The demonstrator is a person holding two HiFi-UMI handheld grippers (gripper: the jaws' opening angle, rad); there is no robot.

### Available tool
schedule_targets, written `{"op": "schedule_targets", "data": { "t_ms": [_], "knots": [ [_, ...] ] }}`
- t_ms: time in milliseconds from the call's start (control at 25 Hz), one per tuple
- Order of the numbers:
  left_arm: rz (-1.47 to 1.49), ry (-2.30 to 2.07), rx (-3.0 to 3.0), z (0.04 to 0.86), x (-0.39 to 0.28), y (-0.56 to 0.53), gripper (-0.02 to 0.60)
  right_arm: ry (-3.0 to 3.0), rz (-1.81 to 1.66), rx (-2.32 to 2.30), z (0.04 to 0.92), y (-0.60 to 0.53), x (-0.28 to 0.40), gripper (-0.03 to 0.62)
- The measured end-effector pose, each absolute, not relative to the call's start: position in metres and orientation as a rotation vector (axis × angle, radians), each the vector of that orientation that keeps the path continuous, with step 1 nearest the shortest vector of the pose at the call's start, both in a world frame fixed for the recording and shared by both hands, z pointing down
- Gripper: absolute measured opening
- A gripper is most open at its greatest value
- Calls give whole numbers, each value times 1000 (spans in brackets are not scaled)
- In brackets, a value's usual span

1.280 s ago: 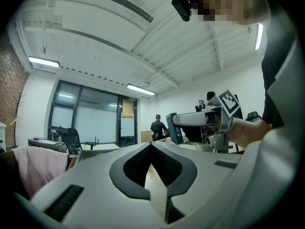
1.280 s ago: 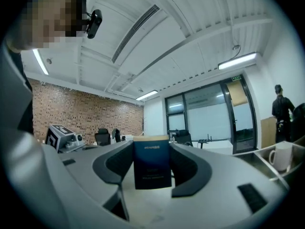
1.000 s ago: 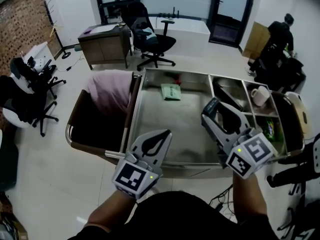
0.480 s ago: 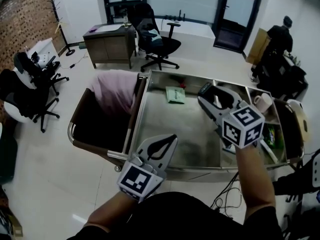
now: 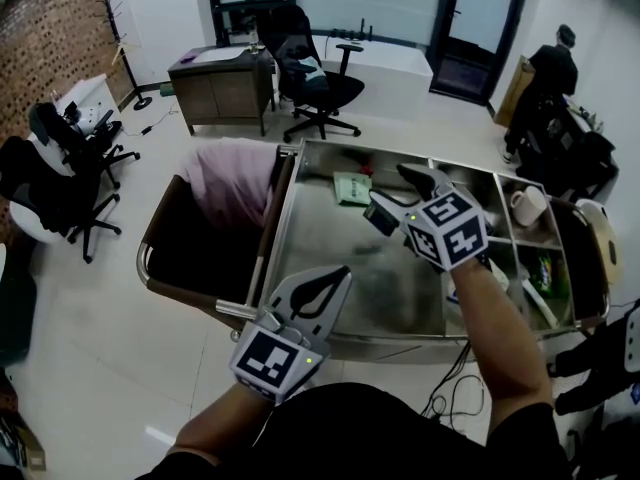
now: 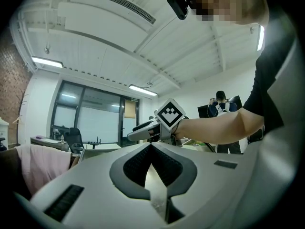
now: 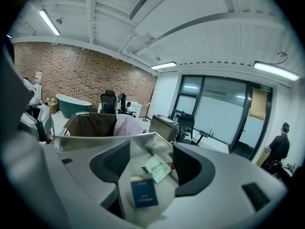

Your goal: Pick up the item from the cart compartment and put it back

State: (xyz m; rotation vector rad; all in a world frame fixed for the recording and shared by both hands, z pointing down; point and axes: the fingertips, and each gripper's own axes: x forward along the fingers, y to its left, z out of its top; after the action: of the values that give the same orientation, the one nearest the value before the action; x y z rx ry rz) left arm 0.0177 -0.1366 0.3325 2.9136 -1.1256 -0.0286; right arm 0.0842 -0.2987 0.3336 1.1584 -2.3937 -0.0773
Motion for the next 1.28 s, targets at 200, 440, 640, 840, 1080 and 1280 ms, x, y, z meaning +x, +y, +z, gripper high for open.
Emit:
{"op": "schedule_targets", "data": {
  "t_ms": [200, 440, 640, 840, 1080, 1280],
  "knots": [
    [-28, -1140, 2904, 333, 14, -141, 0, -2405, -73, 1163, 335, -295, 84, 303],
    [-37, -1136, 2909, 331, 16, -141, 0, -2411, -30, 1184, 337, -293, 92, 248],
    [-31, -1128, 2914, 332, 20, -141, 0, -2402, -42, 1194, 338, -290, 94, 13],
    [-30, -1125, 2919, 330, 21, -141, 0, -2405, -22, 1202, 339, -290, 96, 12],
    [-31, -1141, 2909, 331, 16, -145, 0, -2473, -1, 1234, 328, -284, 94, 12],
    [-32, -1142, 2910, 330, 16, -147, 0, -2584, 35, 1283, 310, -264, 94, 12]
  ]
}}
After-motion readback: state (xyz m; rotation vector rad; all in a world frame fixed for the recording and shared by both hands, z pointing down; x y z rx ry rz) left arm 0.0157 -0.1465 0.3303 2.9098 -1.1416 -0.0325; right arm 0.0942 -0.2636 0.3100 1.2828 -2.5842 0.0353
